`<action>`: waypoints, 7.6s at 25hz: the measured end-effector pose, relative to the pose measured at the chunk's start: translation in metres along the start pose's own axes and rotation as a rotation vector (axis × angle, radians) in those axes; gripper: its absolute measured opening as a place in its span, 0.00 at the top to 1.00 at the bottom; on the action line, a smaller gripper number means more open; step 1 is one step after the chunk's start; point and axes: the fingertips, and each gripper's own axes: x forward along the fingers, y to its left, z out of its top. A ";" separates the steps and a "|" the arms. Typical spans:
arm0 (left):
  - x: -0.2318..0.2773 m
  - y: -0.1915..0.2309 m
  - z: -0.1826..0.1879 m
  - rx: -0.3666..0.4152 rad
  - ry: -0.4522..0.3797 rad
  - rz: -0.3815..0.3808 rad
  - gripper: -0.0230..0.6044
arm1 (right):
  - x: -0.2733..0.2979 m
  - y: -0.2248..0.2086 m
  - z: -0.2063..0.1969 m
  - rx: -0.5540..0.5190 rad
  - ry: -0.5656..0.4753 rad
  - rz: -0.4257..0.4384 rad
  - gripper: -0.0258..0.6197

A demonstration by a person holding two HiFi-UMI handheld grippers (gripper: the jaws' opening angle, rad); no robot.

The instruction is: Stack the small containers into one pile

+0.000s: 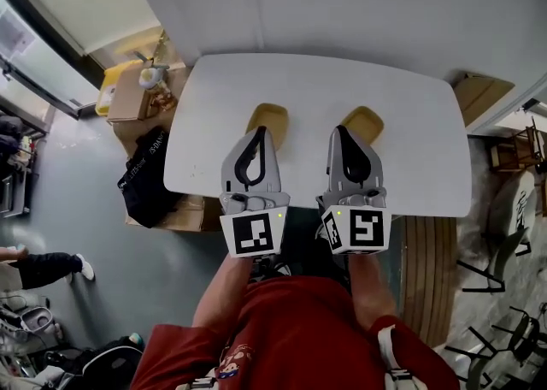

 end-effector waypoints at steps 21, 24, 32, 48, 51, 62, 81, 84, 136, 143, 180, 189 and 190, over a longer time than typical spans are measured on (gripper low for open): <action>0.108 -0.024 -0.026 0.031 0.093 0.268 0.96 | 0.104 -0.095 -0.014 0.070 0.012 0.230 0.96; 0.105 -0.012 -0.034 0.039 0.106 0.314 0.96 | 0.114 -0.093 -0.023 0.083 0.030 0.250 0.96; 0.097 0.035 -0.075 0.026 0.216 0.411 0.96 | 0.144 -0.054 -0.054 0.036 0.104 0.348 0.96; 0.082 0.099 -0.178 -0.109 0.431 0.471 0.94 | 0.208 0.015 -0.163 -0.106 0.376 0.502 0.96; 0.077 0.102 -0.199 -0.148 0.484 0.489 0.92 | 0.213 0.019 -0.184 -0.131 0.433 0.527 0.96; 0.055 0.094 -0.265 -0.287 0.668 0.506 0.75 | 0.222 0.038 -0.261 -0.222 0.652 0.655 0.90; 0.014 0.075 -0.367 -0.541 0.906 0.544 0.63 | 0.225 0.051 -0.367 -0.422 0.933 0.790 0.76; 0.012 0.071 -0.376 -0.594 0.926 0.548 0.63 | 0.226 0.053 -0.377 -0.431 0.959 0.797 0.76; 0.109 0.096 -0.248 -0.209 0.528 0.389 0.88 | 0.224 -0.034 -0.213 -0.231 0.455 0.236 0.92; 0.141 0.060 -0.200 -0.121 0.372 0.269 0.89 | 0.195 -0.082 -0.161 -0.190 0.307 0.046 0.92; 0.165 -0.132 -0.186 -0.096 0.411 0.169 0.90 | 0.092 -0.256 -0.147 -0.099 0.342 -0.063 0.92; 0.148 -0.159 -0.191 -0.120 0.434 0.309 0.89 | 0.087 -0.270 -0.153 -0.101 0.373 0.099 0.92; 0.145 -0.162 -0.192 -0.125 0.437 0.325 0.89 | 0.087 -0.270 -0.154 -0.103 0.383 0.117 0.92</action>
